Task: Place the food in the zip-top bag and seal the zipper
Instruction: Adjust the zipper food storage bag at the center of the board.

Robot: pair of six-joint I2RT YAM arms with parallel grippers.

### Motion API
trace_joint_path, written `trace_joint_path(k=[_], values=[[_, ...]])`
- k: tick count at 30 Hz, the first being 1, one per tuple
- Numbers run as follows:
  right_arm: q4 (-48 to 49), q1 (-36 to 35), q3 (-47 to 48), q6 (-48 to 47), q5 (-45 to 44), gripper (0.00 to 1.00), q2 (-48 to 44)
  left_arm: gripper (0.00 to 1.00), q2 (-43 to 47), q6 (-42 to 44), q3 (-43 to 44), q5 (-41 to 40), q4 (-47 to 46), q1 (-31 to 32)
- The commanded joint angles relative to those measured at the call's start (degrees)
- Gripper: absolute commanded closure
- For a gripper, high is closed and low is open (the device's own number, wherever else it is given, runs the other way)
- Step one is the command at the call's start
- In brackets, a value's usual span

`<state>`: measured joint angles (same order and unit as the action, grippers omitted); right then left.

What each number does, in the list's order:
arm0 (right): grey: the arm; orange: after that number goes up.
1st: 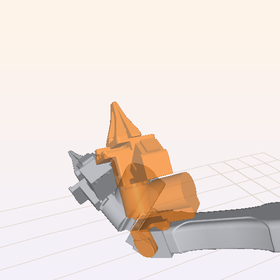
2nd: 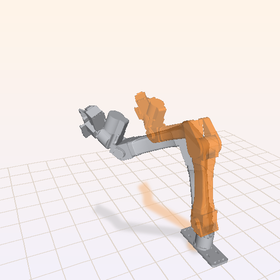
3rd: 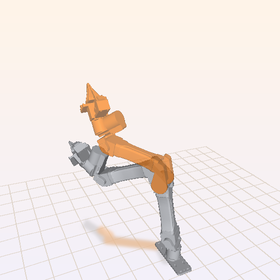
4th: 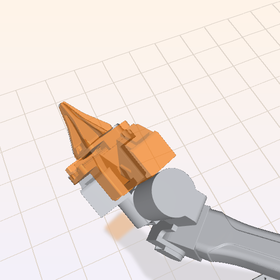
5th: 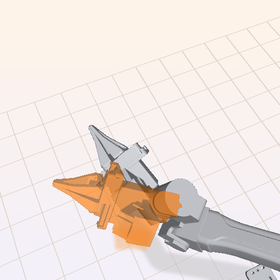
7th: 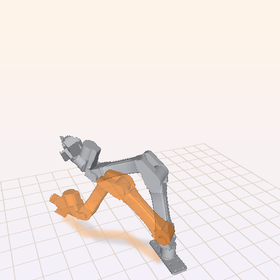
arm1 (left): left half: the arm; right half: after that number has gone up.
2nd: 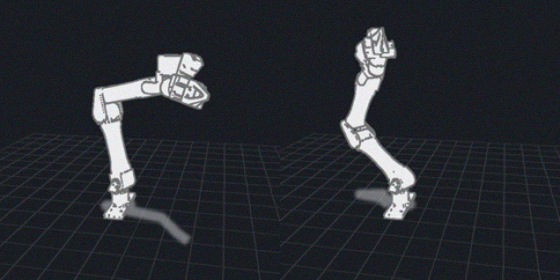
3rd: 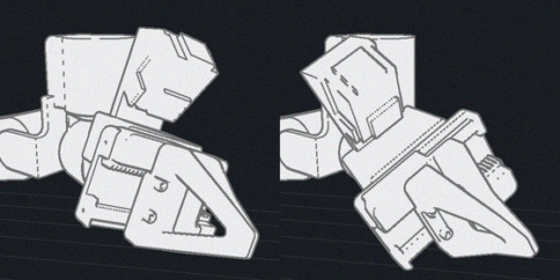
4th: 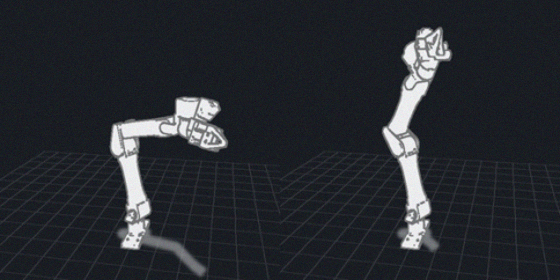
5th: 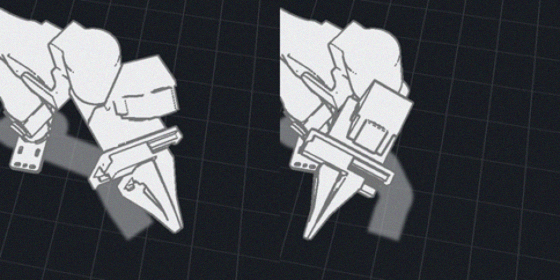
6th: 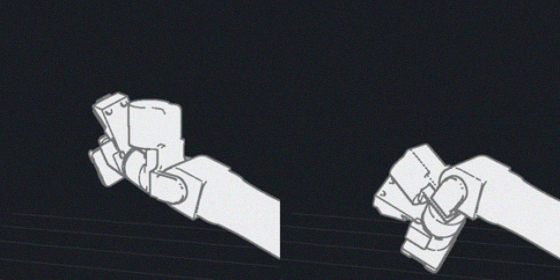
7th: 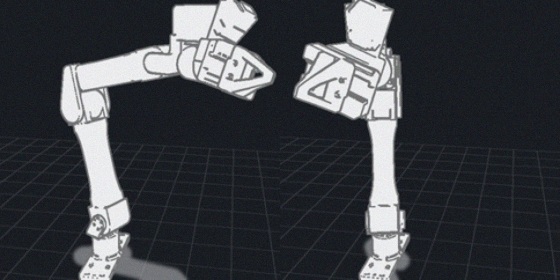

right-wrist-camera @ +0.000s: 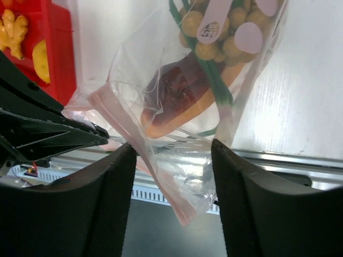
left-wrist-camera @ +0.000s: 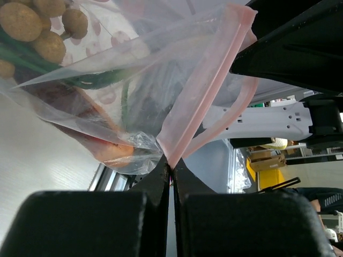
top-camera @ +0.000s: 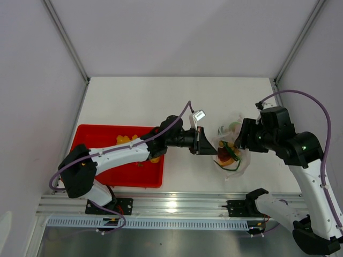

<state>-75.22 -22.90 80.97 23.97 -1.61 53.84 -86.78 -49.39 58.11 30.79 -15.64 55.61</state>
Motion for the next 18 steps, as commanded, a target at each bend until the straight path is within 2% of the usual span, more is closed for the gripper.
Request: trace_joint_path(k=[1, 4, 8, 12, 18], values=[[-3.3, 0.0, 4.4, -2.6, -3.7, 0.39, 0.6, 0.99, 3.2, -2.6, 3.5, 2.2, -3.3, -0.7], [-4.8, 0.0, 9.6, -4.1, -4.5, 0.33, 2.7, 0.99, 4.3, -3.8, 3.7, 1.7, -3.3, -0.9], [-6.7, -0.1, 16.6, -4.7, -2.1, 0.3, 5.2, 0.99, 6.7, -4.5, 3.5, -0.5, -2.6, -0.9], [-6.6, 0.0, 16.8, -4.4, -1.4, 0.3, 5.8, 0.99, 9.0, -3.9, 3.2, -3.4, -1.6, -0.9], [-6.9, 0.0, 15.7, -3.9, -4.5, 0.29, 6.0, 0.99, 9.2, -4.3, 3.2, -2.9, -1.9, -1.0]])
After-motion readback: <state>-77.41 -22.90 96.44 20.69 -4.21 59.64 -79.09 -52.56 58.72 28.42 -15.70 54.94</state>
